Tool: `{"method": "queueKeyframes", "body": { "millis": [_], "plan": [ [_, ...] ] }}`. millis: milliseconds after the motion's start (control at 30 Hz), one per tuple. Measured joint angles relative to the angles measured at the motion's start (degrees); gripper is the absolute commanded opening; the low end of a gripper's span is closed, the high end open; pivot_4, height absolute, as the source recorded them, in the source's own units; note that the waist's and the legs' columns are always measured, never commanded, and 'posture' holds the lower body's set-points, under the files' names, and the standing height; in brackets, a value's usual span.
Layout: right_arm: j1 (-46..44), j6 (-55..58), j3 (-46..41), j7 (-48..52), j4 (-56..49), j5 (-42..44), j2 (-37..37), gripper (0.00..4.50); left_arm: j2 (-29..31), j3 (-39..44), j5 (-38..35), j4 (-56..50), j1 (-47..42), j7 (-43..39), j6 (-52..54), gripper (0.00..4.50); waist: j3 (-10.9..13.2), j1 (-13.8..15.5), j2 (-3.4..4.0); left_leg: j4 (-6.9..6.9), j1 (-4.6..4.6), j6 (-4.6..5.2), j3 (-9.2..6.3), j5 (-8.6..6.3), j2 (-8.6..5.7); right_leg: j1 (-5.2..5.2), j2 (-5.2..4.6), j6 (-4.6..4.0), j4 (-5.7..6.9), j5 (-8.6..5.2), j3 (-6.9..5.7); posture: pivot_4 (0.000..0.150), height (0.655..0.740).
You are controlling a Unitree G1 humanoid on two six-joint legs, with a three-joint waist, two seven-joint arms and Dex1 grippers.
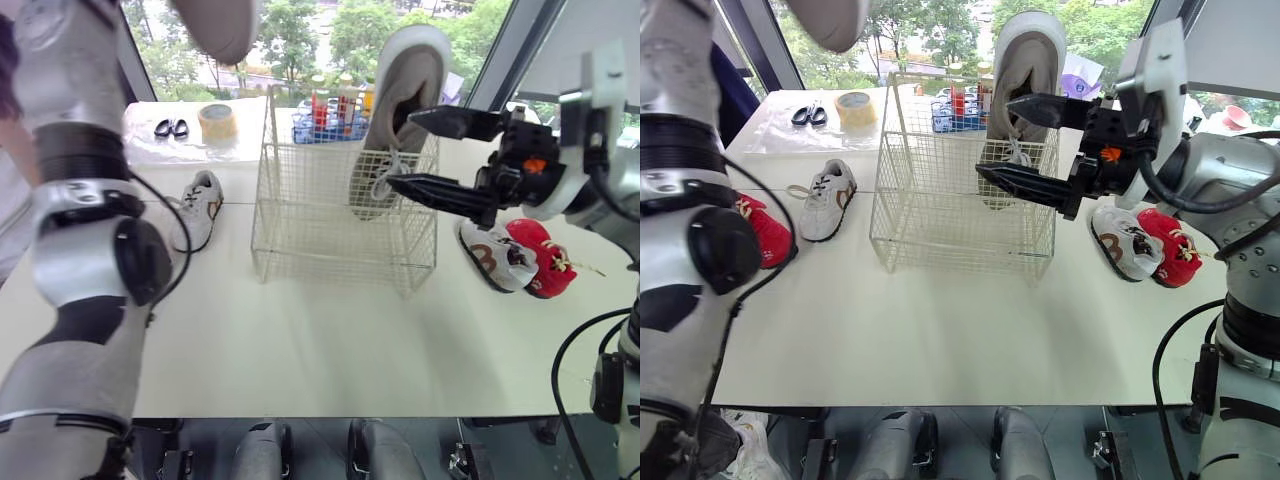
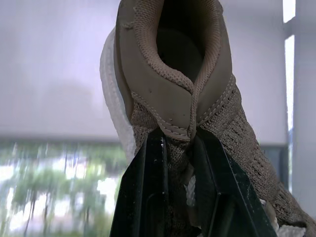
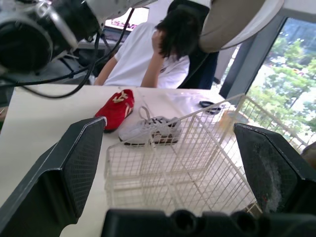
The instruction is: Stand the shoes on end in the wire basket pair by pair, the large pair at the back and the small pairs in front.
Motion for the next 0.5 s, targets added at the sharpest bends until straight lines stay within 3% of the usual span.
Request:
{"method": "queueKeyframes", "body": {
  "millis": [167, 367, 500],
  "plan": [
    [1.85, 1.20, -2.23, -1.38, -0.91, 1.75, -3.22, 4.50, -8.44, -6.53, 6.06, 1.55, 3.17, 2.55, -14.91, 0.17, -0.02, -0.16, -0.01, 0.12, 0.13, 0.35, 0.05, -0.20, -0.09, 0.09, -0.01, 0.02, -0.06, 0.05, 0.12, 0.150, 0.7400],
    [4.93, 1.79, -5.07, -3.88, -2.64, 3.65, -4.84, 4.50, -11.21, -10.34, 12.60, 10.22, 7.70, 7.53, -26.48, 0.17, -0.04, -0.61, 0.05, 0.00, 0.22, 0.39, 0.03, -0.22, 0.04, -0.04, 0.05, -0.04, 0.05, 0.09, 0.15, 0.150, 0.7400],
    [7.52, 2.45, -7.46, -5.86, -3.72, 5.69, -5.81, 4.50, -11.30, -11.48, 15.37, 12.70, 13.67, 10.70, -28.57, 0.17, -0.03, -0.49, 0.04, 0.03, 0.19, 0.40, 0.02, -0.23, 0.09, -0.04, 0.03, -0.05, 0.04, 0.10, 0.15, 0.150, 0.7400]
  ]
}}
